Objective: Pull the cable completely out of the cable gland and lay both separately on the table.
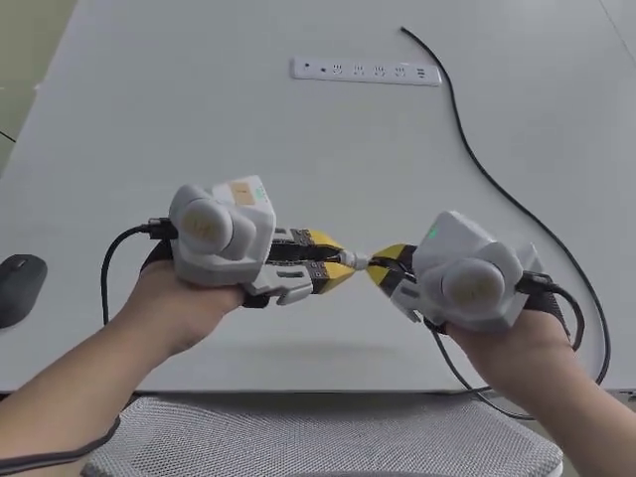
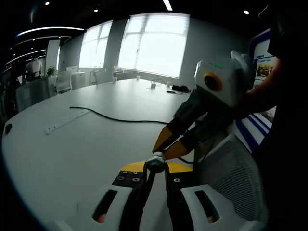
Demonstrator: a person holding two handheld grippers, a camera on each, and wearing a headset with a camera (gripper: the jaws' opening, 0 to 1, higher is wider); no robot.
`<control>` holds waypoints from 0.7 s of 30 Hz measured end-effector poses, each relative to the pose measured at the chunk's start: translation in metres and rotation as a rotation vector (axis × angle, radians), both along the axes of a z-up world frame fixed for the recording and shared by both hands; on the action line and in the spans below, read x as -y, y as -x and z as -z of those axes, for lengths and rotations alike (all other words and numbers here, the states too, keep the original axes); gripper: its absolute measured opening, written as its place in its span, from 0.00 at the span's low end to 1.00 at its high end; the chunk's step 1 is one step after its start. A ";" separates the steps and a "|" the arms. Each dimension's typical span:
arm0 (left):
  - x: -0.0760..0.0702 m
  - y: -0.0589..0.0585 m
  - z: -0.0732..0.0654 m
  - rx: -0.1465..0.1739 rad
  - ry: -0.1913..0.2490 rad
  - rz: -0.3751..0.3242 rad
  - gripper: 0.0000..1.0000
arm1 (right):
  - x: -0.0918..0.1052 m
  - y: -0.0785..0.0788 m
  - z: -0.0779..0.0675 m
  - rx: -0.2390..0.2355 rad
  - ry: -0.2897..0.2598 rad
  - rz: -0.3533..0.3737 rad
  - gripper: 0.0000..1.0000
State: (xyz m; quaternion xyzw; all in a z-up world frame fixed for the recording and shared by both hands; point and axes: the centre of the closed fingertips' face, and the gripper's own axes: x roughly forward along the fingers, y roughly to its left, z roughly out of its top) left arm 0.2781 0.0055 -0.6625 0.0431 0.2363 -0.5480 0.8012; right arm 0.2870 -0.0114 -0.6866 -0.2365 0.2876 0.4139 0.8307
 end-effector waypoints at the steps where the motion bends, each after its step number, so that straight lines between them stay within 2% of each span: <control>1: 0.000 0.000 0.000 0.000 0.000 0.000 0.15 | 0.000 0.000 0.000 -0.001 -0.002 0.004 0.01; 12: -0.002 -0.001 0.000 0.003 -0.003 -0.005 0.15 | 0.012 -0.002 0.009 -0.045 -0.031 0.070 0.01; 15: -0.003 -0.002 0.000 0.005 -0.003 -0.006 0.15 | 0.016 -0.003 0.011 -0.073 -0.058 0.104 0.01; 17: -0.003 -0.003 0.000 0.004 -0.002 -0.006 0.15 | 0.018 -0.004 0.013 -0.111 -0.088 0.144 0.01; 19: -0.003 -0.004 -0.001 0.006 0.000 -0.009 0.15 | 0.022 -0.006 0.014 -0.115 -0.094 0.162 0.01; 21: -0.004 -0.005 -0.001 0.006 0.001 -0.011 0.15 | 0.025 -0.007 0.016 -0.144 -0.119 0.199 0.01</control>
